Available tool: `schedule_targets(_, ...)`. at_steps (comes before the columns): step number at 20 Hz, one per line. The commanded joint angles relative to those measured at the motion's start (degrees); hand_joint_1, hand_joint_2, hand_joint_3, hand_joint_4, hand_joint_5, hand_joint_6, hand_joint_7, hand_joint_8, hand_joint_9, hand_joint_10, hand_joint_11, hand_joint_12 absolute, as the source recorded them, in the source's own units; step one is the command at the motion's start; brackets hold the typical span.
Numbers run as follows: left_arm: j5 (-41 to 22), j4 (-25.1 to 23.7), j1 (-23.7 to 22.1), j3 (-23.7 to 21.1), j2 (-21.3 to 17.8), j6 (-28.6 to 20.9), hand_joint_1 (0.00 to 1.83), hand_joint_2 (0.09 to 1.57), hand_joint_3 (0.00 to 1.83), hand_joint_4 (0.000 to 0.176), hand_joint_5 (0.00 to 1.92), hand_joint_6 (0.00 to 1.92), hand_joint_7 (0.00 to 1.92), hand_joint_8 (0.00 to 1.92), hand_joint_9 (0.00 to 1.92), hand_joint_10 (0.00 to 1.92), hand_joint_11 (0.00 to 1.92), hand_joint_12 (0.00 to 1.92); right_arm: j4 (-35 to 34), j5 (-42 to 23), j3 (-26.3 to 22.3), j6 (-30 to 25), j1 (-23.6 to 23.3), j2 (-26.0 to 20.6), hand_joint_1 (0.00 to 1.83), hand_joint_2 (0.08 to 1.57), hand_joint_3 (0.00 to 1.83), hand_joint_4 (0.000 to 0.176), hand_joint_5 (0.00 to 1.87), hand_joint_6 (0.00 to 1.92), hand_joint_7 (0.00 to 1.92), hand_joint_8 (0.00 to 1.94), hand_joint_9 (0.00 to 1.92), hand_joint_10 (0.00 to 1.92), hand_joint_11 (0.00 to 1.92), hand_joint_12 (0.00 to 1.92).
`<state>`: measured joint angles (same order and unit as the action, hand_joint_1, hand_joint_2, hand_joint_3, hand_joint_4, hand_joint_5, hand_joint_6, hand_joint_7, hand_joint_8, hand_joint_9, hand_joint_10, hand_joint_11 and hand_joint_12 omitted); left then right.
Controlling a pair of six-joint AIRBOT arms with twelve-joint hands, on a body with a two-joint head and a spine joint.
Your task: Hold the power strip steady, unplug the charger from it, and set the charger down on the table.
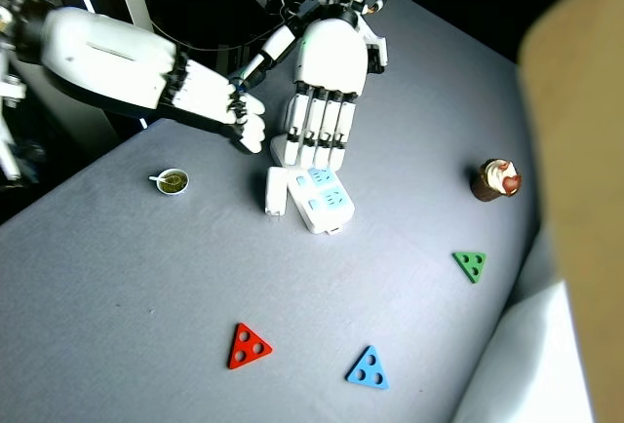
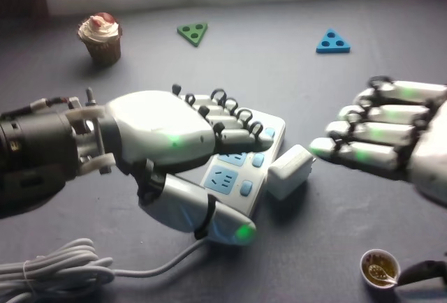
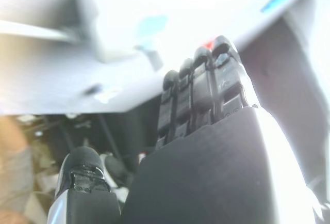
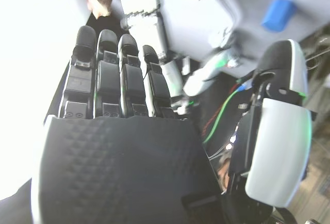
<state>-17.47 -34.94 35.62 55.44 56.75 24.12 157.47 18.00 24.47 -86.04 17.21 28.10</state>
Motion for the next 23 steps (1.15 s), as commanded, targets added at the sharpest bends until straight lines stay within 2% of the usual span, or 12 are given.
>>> schedule_targets(1, -5.37, 0.9, -1.04, -0.55, -0.38, -0.57, 0.0, 1.04, 0.0, 0.0, 0.14, 0.0, 0.12, 0.0, 0.1, 0.0, 0.08, 0.01, 1.16, 3.55, -0.18, -2.84, -0.61, -1.42, 0.54, 0.87, 0.01, 0.0, 0.15, 0.0, 0.22, 0.01, 0.21, 0.01, 0.01, 0.51)
schedule_targets(2, -5.64, 0.9, -1.81, -1.23, -1.08, -1.05, 0.0, 1.04, 0.0, 0.0, 0.14, 0.01, 0.12, 0.0, 0.1, 0.0, 0.09, 0.01, 0.04, 3.61, -0.82, -7.09, -0.76, -3.84, 0.51, 0.88, 0.01, 0.0, 0.15, 0.0, 0.22, 0.01, 0.22, 0.01, 0.02, 0.52)
schedule_targets(5, -6.13, 0.9, -3.19, -2.51, -2.39, -2.27, 0.0, 1.05, 0.0, 0.0, 0.13, 0.0, 0.11, 0.0, 0.07, 0.0, 0.05, 0.0, 0.0, 1.6, -2.81, -5.6, -2.03, -8.65, 0.5, 0.89, 0.0, 0.0, 0.14, 0.0, 0.22, 0.01, 0.22, 0.01, 0.0, 0.55)
schedule_targets(7, -5.76, 0.92, -3.83, -3.07, -2.97, -2.56, 0.0, 1.06, 0.0, 0.0, 0.13, 0.0, 0.1, 0.0, 0.07, 0.0, 0.07, 0.01, -0.24, 1.47, -3.1, -5.74, -2.37, -9.69, 0.52, 0.87, 0.0, 0.0, 0.16, 0.01, 0.24, 0.02, 0.25, 0.02, 0.01, 0.55)
schedule_targets(12, -5.73, 0.92, -6.05, -3.46, -2.99, -3.1, 0.0, 1.05, 0.0, 0.0, 0.09, 0.0, 0.1, 0.0, 0.07, 0.0, 0.06, 0.0, 1.28, 1.09, -1.79, -9.32, -3.8, -8.99, 0.52, 0.89, 0.0, 0.0, 0.18, 0.01, 0.22, 0.0, 0.21, 0.0, 0.0, 0.52)
schedule_targets(17, -4.02, 0.78, -9.53, -3.77, -2.81, -3.26, 0.0, 1.05, 0.0, 0.0, 0.11, 0.01, 0.11, 0.0, 0.09, 0.01, 0.07, 0.01, 2.67, 1.07, -0.37, -9.41, -4.15, -8.48, 0.5, 0.91, 0.01, 0.0, 0.16, 0.0, 0.2, 0.0, 0.19, 0.0, 0.0, 0.47)
schedule_targets(20, -4.07, 0.76, -10.08, -3.97, -3.27, -3.33, 0.0, 1.07, 0.01, 0.0, 0.11, 0.0, 0.11, 0.0, 0.09, 0.0, 0.07, 0.01, 2.68, 1.76, -0.69, -9.09, -4.15, -8.4, 0.59, 0.9, 0.0, 0.0, 0.18, 0.0, 0.23, 0.01, 0.21, 0.01, 0.01, 0.48)
schedule_targets(23, -4.11, 0.77, -10.19, -4.06, -3.9, -3.48, 0.0, 1.07, 0.01, 0.0, 0.1, 0.0, 0.1, 0.0, 0.07, 0.0, 0.05, 0.0, 2.7, 2.27, -1.17, -7.56, -4.15, -8.12, 0.58, 0.93, 0.01, 0.0, 0.16, 0.0, 0.22, 0.0, 0.21, 0.0, 0.02, 0.49)
